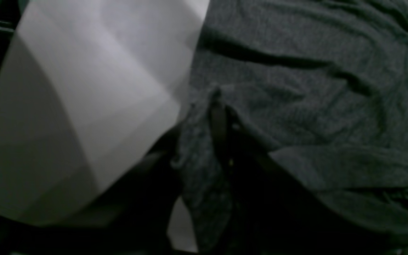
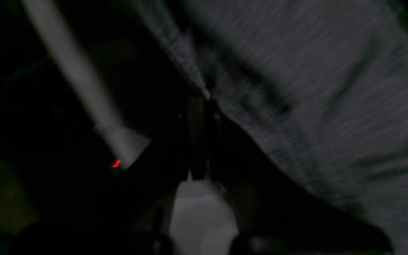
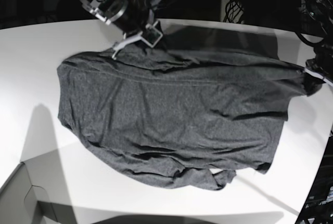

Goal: Layout the t-shirt on the table in an organized manner, then fold the t-shirt properly
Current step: 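Pull the shirt edge back across the body with the right gripper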

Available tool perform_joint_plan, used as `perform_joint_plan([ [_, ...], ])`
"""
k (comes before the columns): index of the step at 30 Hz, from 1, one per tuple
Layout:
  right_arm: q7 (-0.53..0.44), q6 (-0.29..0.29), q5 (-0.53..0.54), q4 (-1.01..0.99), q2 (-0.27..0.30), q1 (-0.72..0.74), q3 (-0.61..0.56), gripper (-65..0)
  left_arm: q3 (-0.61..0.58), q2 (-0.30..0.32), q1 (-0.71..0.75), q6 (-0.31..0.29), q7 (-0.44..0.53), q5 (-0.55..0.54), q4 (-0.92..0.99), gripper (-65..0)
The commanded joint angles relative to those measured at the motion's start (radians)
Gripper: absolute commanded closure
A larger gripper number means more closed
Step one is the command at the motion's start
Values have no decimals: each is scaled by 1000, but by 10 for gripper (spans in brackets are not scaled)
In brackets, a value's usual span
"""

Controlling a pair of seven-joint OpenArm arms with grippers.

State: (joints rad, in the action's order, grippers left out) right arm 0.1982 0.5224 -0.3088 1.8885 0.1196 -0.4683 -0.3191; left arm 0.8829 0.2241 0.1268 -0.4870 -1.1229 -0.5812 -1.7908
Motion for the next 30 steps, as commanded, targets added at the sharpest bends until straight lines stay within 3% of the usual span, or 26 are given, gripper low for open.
perform_joint_plan([
  [1,-24,2,12,30,1,0,-1,0,6,19,-14,-2,24,-16,-27,-1],
  [9,-16,2,12,36,1,85,-4,0,0,19,-148,-2,24,-9,18,-1],
  [13,-15,3,13,4,-1,150,-7,0,-1,22,-221,-2,24,-7,113,-1],
  [19,-15,5,13,-117,-1,256,-2,0,-3,74,-313,-2,24,-7,268,-1],
  [23,-15,45,13,-152,-2,302,1,0,-3,94,-385,6,24,-7,377,-1],
  [30,-15,52,15,-214,-5,369,1,0,-8,100,-484,11,24,-1,550,-1],
])
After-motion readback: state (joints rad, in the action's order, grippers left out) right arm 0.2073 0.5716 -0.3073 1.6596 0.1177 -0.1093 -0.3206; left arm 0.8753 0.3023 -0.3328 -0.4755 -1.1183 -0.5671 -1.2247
